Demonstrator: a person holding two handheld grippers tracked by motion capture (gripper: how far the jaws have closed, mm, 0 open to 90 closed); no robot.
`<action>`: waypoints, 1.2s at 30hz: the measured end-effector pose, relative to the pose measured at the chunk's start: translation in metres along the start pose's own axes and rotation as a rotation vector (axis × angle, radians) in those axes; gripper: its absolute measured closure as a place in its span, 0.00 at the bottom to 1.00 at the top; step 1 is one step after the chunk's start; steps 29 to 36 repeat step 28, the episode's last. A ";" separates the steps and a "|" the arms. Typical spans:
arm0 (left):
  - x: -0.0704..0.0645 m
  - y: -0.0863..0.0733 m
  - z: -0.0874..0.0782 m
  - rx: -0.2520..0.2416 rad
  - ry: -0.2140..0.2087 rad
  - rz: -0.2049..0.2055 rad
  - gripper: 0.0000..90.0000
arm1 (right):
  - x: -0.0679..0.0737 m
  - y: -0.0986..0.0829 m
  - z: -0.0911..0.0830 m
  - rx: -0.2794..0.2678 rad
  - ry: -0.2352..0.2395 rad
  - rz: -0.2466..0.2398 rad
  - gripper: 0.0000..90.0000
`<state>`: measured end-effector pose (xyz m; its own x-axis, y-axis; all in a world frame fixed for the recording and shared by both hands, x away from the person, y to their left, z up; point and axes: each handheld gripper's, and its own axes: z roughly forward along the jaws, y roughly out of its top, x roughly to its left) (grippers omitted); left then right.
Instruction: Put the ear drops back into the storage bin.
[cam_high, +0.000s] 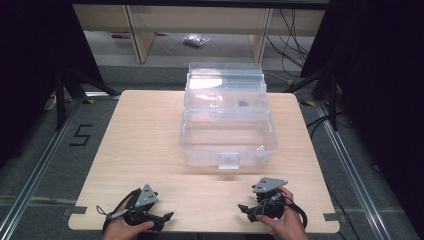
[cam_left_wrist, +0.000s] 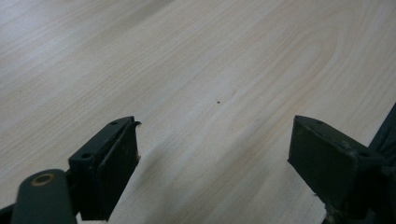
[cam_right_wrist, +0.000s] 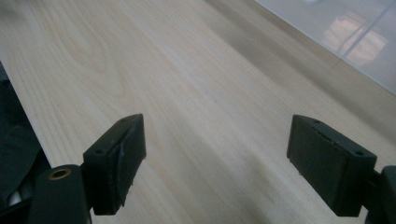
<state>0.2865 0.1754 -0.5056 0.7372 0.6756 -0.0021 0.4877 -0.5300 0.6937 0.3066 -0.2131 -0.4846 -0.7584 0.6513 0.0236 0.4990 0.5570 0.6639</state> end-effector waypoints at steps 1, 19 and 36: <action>0.000 0.000 0.000 -0.001 0.002 -0.002 0.17 | 0.000 0.000 0.000 0.000 0.000 0.000 0.23; 0.000 0.000 0.000 -0.002 0.005 -0.002 0.17 | 0.000 -0.018 -0.011 -0.035 -0.017 0.053 0.23; 0.000 0.000 0.000 -0.005 0.000 -0.008 0.17 | -0.004 -0.019 -0.012 -0.044 -0.025 0.053 0.24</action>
